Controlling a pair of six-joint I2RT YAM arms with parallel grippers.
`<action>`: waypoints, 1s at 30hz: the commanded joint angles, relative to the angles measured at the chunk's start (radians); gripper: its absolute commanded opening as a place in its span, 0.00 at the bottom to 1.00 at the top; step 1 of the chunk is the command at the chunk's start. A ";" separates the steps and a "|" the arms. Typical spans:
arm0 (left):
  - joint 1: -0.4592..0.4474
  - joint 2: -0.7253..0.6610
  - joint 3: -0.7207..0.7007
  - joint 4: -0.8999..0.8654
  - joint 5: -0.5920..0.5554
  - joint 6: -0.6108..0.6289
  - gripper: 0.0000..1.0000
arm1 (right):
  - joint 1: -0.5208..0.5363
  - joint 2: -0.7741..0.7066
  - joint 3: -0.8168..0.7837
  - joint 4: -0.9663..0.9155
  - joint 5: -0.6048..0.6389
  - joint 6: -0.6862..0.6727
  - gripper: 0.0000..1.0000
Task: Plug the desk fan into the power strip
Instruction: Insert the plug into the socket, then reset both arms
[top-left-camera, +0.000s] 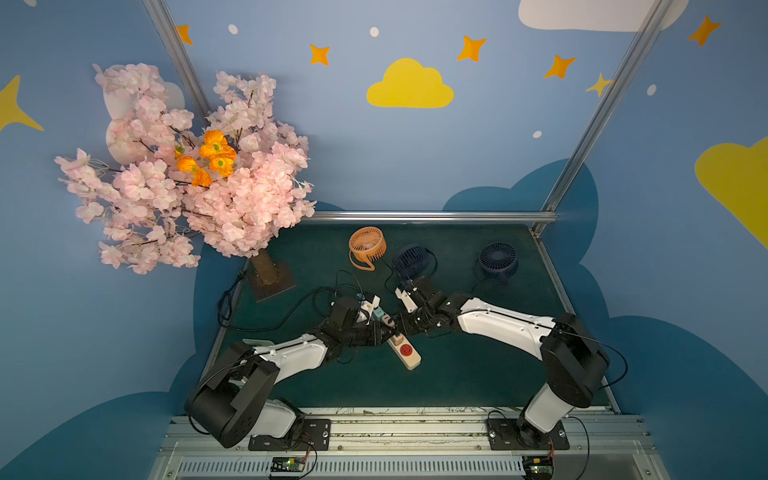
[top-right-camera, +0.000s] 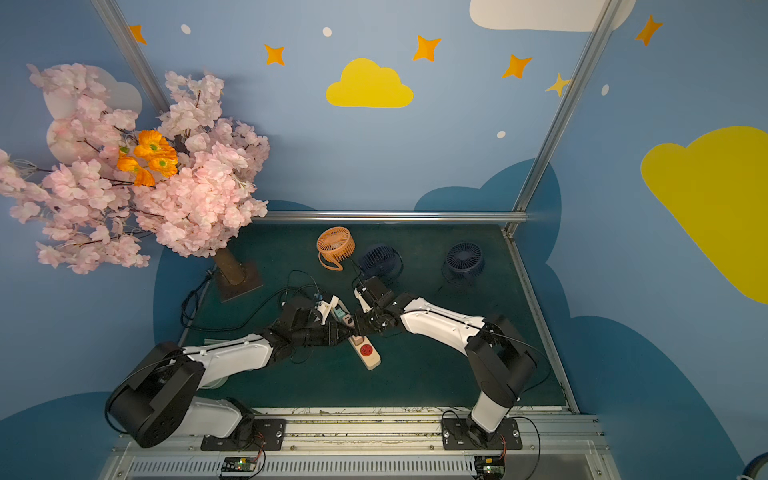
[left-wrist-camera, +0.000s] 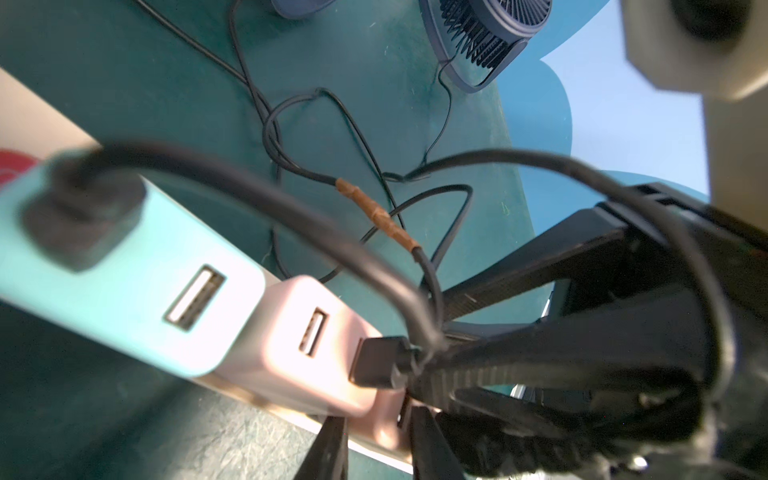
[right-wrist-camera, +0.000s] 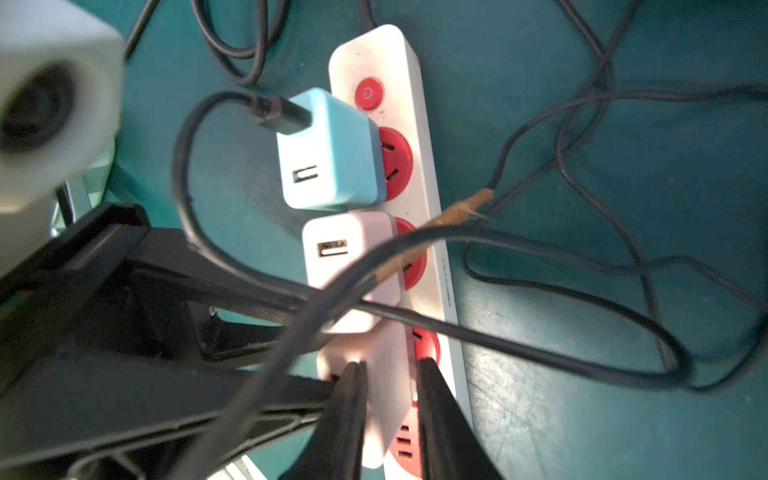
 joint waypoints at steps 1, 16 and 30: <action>-0.040 0.005 -0.036 -0.288 -0.100 0.033 0.31 | 0.028 -0.053 -0.059 -0.162 0.030 -0.008 0.37; -0.014 -0.632 -0.045 -0.471 -0.495 0.199 0.75 | -0.016 -0.531 -0.279 -0.045 0.438 0.019 0.81; 0.302 -0.514 -0.119 -0.172 -0.782 0.392 1.00 | -0.712 -0.716 -0.469 0.154 0.408 -0.072 0.98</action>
